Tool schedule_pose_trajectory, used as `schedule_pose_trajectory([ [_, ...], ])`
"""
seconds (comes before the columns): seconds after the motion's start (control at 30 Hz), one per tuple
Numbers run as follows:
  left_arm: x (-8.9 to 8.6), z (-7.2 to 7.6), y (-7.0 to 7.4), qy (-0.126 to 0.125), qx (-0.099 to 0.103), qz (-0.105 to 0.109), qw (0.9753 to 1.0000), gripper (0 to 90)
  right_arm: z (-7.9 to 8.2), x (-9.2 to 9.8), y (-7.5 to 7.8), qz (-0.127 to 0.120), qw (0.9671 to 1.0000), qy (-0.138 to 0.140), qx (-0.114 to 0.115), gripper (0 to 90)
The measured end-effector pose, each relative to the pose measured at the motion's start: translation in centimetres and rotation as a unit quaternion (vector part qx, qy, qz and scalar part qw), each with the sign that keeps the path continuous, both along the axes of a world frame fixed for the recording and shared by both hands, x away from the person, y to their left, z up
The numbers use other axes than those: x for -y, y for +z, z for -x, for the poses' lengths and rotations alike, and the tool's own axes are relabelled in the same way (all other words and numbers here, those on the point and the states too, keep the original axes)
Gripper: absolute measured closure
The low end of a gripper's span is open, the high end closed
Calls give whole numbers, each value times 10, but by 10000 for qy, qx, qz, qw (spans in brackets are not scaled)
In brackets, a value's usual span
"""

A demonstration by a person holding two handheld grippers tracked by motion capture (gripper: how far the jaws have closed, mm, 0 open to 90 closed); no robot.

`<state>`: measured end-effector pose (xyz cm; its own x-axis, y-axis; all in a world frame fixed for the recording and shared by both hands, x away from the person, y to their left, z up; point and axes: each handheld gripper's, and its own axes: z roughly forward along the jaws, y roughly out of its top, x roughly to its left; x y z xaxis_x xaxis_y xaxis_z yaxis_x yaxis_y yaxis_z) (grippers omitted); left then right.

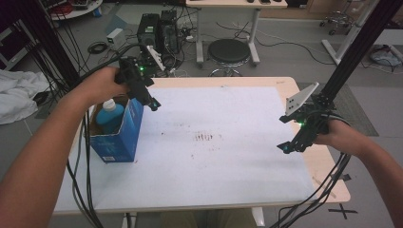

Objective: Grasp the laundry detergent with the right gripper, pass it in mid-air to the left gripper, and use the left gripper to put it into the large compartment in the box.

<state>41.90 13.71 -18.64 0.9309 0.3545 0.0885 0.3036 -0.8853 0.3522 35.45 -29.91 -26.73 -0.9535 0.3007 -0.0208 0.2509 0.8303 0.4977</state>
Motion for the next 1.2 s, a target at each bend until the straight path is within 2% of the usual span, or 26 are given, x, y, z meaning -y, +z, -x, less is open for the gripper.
schedule_pose_trajectory([
  [0.33,17,-5,-8,-202,-71,-152,9997,47,-1,-1,0,-32,10000,37,23,10],
  [0.37,20,-6,-9,-182,-35,-222,9996,47,-1,-2,1,-29,10000,25,5,10],
  [0.47,24,-9,-9,-184,13,-152,9997,48,-2,-3,2,-67,10000,60,34,10],
  [0.7,31,-11,-14,-254,-97,-268,9993,48,-2,-3,3,-79,9999,72,45,10],
  [1.2,36,-10,-20,-359,-159,-257,9989,48,-2,-4,6,-71,9999,78,67,10],
])
